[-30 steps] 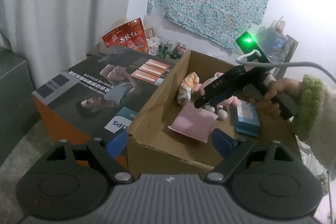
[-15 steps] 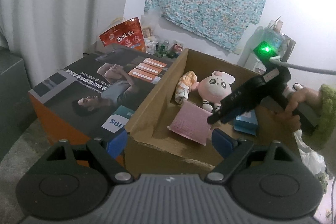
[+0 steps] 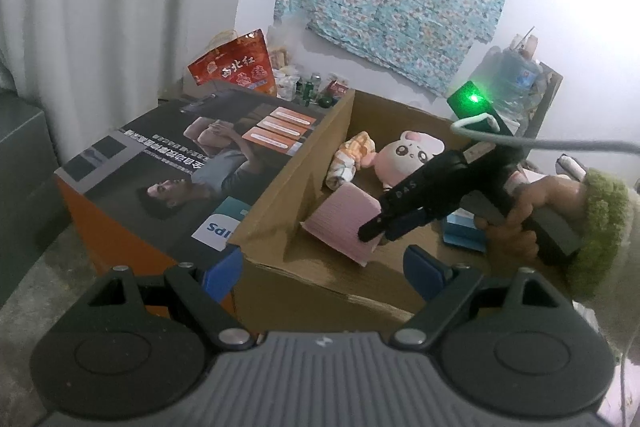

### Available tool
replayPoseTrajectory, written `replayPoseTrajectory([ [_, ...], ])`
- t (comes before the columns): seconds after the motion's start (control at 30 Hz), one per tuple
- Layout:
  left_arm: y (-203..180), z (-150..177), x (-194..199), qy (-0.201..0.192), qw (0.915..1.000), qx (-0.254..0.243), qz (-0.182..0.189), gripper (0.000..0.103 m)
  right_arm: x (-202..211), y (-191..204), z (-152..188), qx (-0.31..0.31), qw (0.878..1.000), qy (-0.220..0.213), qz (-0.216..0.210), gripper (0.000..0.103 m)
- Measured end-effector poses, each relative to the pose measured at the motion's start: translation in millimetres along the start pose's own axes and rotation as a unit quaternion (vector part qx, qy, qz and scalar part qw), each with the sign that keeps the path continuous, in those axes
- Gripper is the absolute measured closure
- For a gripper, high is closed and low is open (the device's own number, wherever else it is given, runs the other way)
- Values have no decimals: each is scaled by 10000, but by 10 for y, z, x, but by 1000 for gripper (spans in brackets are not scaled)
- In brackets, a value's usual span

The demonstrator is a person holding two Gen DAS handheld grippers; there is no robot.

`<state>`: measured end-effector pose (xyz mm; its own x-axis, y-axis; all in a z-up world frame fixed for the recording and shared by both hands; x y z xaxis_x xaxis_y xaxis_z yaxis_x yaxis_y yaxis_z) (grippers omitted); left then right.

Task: Organize soft objects
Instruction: 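Lower the pink sponge into the cardboard box and open the right tool, then move both tools back to the bed toward the blue checked towel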

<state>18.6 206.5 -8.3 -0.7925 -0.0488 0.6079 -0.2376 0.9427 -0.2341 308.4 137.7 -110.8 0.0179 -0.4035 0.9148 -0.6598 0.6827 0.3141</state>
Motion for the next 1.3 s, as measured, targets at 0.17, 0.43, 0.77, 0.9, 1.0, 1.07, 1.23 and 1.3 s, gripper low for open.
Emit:
replayPoseTrajectory([
  [0.17,-59,2,40,-21,10000,-62,27,14,129,-1,16,19,10000,-42,42,54],
  [0.43,-198,1,129,-95,9997,-176,149,13,952,-89,222,-226,9926,-1076,-517,50],
  [0.77,-659,45,205,-139,9961,-581,645,9,2311,-540,1471,-823,9525,-2906,-399,24],
  [0.9,-930,102,226,-139,9914,-838,1000,6,2581,-814,2219,-1463,9268,-3448,-285,22],
  [1.0,-1177,148,222,-83,9857,-1097,1277,6,2638,-987,2828,-1960,9068,-3730,-94,21],
  [1.07,-1349,186,213,-41,9814,-1296,1417,6,2611,-1093,3194,-2287,8936,-3863,-15,21],
  [1.23,-1783,263,185,43,9688,-1699,1806,5,2574,-1317,4052,-3097,8506,-4243,224,21],
  [1.3,-1934,285,159,92,9640,-1775,1979,4,2571,-1402,4325,-3370,8328,-4381,305,21],
])
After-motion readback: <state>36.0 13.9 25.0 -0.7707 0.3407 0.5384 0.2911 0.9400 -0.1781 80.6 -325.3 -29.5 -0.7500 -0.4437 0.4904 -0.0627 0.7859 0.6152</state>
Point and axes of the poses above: each gripper's, at about its wrist camera, not at the fingertips, and x roughly against the way its jaws point, y to its left, z to its underside, the point moved 3 cm from there along -x, roughly the way its jaws point, and after that the axes turned 3 degrees about z, right-handed, at the moved point
